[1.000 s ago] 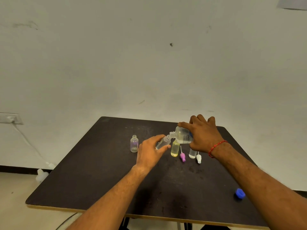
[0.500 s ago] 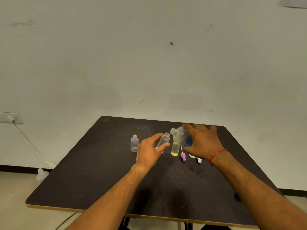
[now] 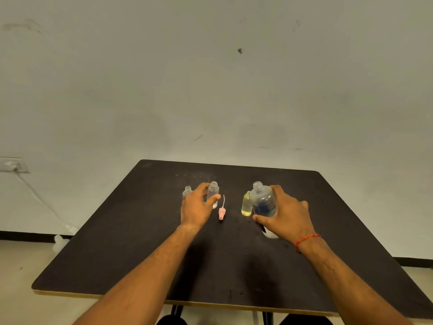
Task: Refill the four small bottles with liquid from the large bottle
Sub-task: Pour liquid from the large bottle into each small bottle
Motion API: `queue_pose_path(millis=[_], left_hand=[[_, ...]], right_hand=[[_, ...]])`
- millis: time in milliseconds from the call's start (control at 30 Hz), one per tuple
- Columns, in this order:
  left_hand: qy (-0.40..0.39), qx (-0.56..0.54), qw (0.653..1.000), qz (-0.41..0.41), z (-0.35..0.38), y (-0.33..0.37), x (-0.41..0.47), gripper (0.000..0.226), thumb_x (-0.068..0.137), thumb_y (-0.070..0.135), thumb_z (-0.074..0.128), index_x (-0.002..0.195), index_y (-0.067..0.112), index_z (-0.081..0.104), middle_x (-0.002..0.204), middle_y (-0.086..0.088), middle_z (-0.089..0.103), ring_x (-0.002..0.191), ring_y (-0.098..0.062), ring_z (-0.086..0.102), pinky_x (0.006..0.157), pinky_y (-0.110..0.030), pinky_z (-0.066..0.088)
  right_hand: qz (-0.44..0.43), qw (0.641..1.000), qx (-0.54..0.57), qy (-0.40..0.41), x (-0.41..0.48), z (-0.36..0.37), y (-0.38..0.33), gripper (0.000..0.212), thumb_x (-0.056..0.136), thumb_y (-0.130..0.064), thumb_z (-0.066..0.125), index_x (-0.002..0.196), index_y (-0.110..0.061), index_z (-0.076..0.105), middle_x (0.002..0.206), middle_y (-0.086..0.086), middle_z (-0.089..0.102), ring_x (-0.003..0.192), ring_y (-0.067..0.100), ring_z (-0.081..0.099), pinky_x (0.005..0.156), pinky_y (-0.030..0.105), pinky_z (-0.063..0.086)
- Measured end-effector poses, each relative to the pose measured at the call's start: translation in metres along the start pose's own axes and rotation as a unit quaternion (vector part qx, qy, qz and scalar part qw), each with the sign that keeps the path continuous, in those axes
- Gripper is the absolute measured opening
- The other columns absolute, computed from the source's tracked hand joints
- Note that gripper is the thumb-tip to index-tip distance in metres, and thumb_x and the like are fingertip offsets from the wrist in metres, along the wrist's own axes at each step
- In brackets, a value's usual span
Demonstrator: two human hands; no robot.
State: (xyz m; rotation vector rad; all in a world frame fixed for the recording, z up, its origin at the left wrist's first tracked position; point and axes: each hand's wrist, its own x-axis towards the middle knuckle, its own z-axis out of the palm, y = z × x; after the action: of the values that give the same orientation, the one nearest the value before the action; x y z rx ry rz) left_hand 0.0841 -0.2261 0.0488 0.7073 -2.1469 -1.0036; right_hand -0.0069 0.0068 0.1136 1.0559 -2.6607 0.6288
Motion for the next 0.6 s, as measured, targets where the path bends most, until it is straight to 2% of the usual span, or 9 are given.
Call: queue_pose_path(millis=[67, 200, 333, 500, 600], left_hand=[[-0.002, 0.005, 1.000, -0.017, 0.004, -0.004, 0.004, 0.040, 0.089, 0.044, 0.074, 0.125, 0.029, 0.064, 0.122, 0.005, 0.072, 0.113, -0.014, 0.067, 0.093, -0.038, 0.055], [-0.014, 0.018, 0.998, -0.056, 0.014, -0.011, 0.010, 0.036, 0.091, 0.042, 0.072, 0.123, 0.028, 0.063, 0.121, 0.003, 0.071, 0.106, -0.016, 0.067, 0.081, -0.032, 0.049], [-0.023, 0.011, 0.997, -0.078, 0.024, -0.019, 0.014, 0.033, 0.091, 0.041, 0.072, 0.121, 0.028, 0.063, 0.118, 0.005, 0.072, 0.106, -0.017, 0.067, 0.083, -0.033, 0.049], [-0.043, 0.014, 0.995, -0.087, 0.032, -0.026, 0.020, 0.037, 0.093, 0.037, 0.071, 0.126, 0.025, 0.061, 0.125, 0.001, 0.070, 0.112, -0.018, 0.065, 0.080, -0.030, 0.048], [-0.057, 0.008, 0.994, -0.094, 0.036, -0.028, 0.024, 0.038, 0.094, 0.034, 0.070, 0.130, 0.024, 0.059, 0.131, 0.001, 0.067, 0.122, -0.021, 0.063, 0.086, -0.033, 0.052]], right_hand=[[0.005, 1.000, 0.009, 0.000, 0.000, 0.004, 0.001, 0.074, 0.070, -0.068, 0.069, 0.129, -0.035, 0.038, 0.123, -0.010, 0.062, 0.109, 0.015, 0.059, 0.090, 0.038, 0.035], [0.010, 0.999, 0.029, 0.009, 0.002, 0.008, 0.003, 0.073, 0.067, -0.071, 0.070, 0.124, -0.037, 0.039, 0.118, -0.011, 0.063, 0.105, 0.015, 0.061, 0.087, 0.038, 0.035], [0.008, 0.999, 0.047, 0.019, 0.002, 0.011, 0.005, 0.072, 0.066, -0.070, 0.072, 0.122, -0.038, 0.041, 0.116, -0.013, 0.063, 0.103, 0.015, 0.061, 0.085, 0.036, 0.034], [0.009, 0.998, 0.059, 0.022, 0.004, 0.014, 0.010, 0.071, 0.066, -0.068, 0.072, 0.123, -0.037, 0.043, 0.115, -0.014, 0.063, 0.102, 0.015, 0.062, 0.089, 0.038, 0.036], [0.011, 0.997, 0.067, 0.027, 0.005, 0.014, 0.011, 0.070, 0.066, -0.066, 0.073, 0.122, -0.037, 0.043, 0.113, -0.015, 0.064, 0.102, 0.014, 0.062, 0.091, 0.038, 0.036]])
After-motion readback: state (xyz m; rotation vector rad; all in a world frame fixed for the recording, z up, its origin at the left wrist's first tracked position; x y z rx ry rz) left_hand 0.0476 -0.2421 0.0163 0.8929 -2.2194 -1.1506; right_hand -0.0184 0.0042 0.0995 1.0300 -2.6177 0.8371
